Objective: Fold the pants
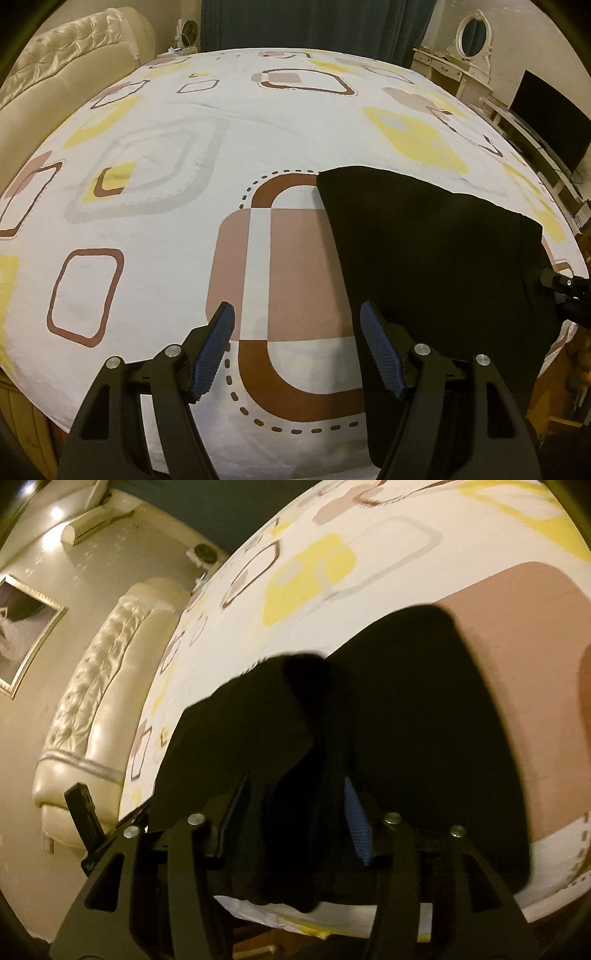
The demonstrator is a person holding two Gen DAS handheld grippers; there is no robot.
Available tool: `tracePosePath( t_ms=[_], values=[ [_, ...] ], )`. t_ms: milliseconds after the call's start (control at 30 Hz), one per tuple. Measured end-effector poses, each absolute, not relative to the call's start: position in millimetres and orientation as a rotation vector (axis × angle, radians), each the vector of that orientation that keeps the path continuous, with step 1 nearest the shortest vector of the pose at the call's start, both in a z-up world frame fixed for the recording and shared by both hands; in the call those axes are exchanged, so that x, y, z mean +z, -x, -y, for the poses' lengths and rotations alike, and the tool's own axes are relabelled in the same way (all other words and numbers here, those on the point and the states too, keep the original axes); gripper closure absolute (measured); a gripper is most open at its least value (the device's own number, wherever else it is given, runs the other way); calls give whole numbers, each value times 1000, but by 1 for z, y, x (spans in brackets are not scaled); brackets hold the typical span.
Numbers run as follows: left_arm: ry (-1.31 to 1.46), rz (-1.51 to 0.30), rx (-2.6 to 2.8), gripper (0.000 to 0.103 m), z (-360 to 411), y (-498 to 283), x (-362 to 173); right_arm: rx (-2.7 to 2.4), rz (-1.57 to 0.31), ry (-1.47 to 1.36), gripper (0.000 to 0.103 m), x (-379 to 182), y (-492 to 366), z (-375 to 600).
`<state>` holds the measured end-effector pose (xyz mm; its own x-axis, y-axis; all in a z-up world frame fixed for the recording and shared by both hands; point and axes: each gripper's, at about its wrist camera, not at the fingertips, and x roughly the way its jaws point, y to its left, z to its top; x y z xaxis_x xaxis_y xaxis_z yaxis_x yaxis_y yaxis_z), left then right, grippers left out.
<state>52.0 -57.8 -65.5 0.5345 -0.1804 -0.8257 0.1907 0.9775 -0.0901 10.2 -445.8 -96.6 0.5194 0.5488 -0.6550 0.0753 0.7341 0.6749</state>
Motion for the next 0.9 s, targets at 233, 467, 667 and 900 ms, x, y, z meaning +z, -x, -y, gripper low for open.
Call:
tracePosePath(
  t_ms=[233,467,667,900],
  values=[
    [14,-994,-221,33,53,-53,-70,359,-1058,-661,89,-104,-16,427],
    [8,-984,-238,33,58,-52,-65,365,-964,-605,92,-63,-6,435],
    [-10,-974,-269,33,71,-47,-59,320,-917,-595,92,-44,3,469],
    [-53,-980,-287,33,91,-43,-62,249,-962,-635,92,-75,2,501]
  ],
)
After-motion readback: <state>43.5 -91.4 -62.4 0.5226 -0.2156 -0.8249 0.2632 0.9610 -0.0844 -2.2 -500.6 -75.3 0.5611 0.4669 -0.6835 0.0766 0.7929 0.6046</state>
